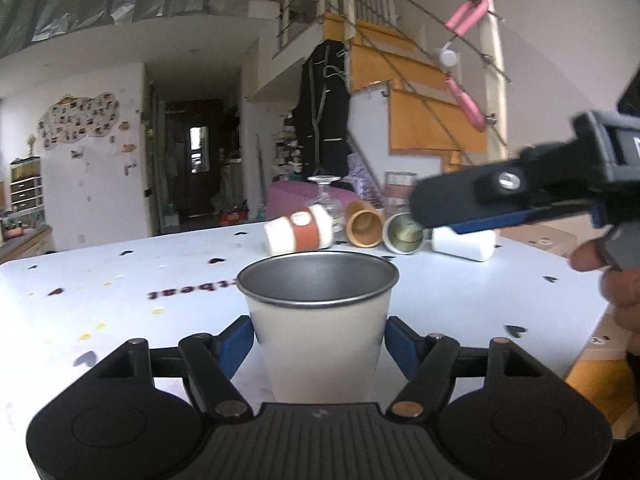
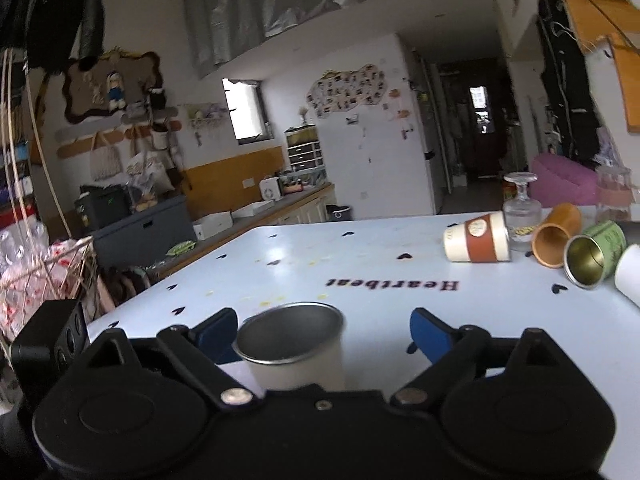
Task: Flip cup upright
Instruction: 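Rotate the cream cup upright with the left gripper and lower it onto the table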
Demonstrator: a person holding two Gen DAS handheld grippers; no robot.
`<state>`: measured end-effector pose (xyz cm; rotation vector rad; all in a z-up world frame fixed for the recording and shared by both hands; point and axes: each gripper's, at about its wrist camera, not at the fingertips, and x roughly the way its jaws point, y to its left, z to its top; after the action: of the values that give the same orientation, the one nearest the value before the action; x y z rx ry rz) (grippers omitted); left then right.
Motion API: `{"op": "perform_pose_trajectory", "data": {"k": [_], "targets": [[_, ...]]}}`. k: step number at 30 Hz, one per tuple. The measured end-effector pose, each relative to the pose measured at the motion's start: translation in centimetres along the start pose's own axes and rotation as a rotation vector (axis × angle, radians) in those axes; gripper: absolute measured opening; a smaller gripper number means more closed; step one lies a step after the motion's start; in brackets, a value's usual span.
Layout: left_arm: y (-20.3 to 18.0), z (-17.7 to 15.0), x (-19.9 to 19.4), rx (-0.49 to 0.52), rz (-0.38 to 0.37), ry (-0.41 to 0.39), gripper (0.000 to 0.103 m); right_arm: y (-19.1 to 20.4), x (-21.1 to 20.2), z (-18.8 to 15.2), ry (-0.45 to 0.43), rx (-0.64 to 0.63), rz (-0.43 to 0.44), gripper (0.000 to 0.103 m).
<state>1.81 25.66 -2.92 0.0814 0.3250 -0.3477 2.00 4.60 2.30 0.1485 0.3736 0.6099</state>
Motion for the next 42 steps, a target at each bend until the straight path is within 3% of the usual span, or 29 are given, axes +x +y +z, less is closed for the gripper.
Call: {"op": "perform_pose_trajectory", "data": {"k": [11, 26, 31, 39, 42], "targets": [[8.8, 2.7, 2.0, -0.019, 0.294, -0.013, 0.072, -1.1, 0.9, -0.7, 0.019, 0.059, -0.016, 0.094], [23.5, 4.0, 6.6, -0.225, 0.621, 0.015, 0.072, -1.2, 1.3, -0.7, 0.03, 0.056, -0.032, 0.094], [25.9, 3.3, 6.3, -0.291, 0.672, 0.002, 0.072, -1.0, 1.3, -0.9, 0.03, 0.052, -0.035, 0.094], [25.3, 2.9, 5.7, -0.274, 0.621, 0.057, 0.073, -1.0, 2.0, -0.8, 0.041, 0.044, -0.036, 0.094], [25.2, 3.0, 5.5, -0.286, 0.622, 0.063, 0.078, -0.9, 2.3, -0.7, 0.035, 0.03, -0.045, 0.094]]}}
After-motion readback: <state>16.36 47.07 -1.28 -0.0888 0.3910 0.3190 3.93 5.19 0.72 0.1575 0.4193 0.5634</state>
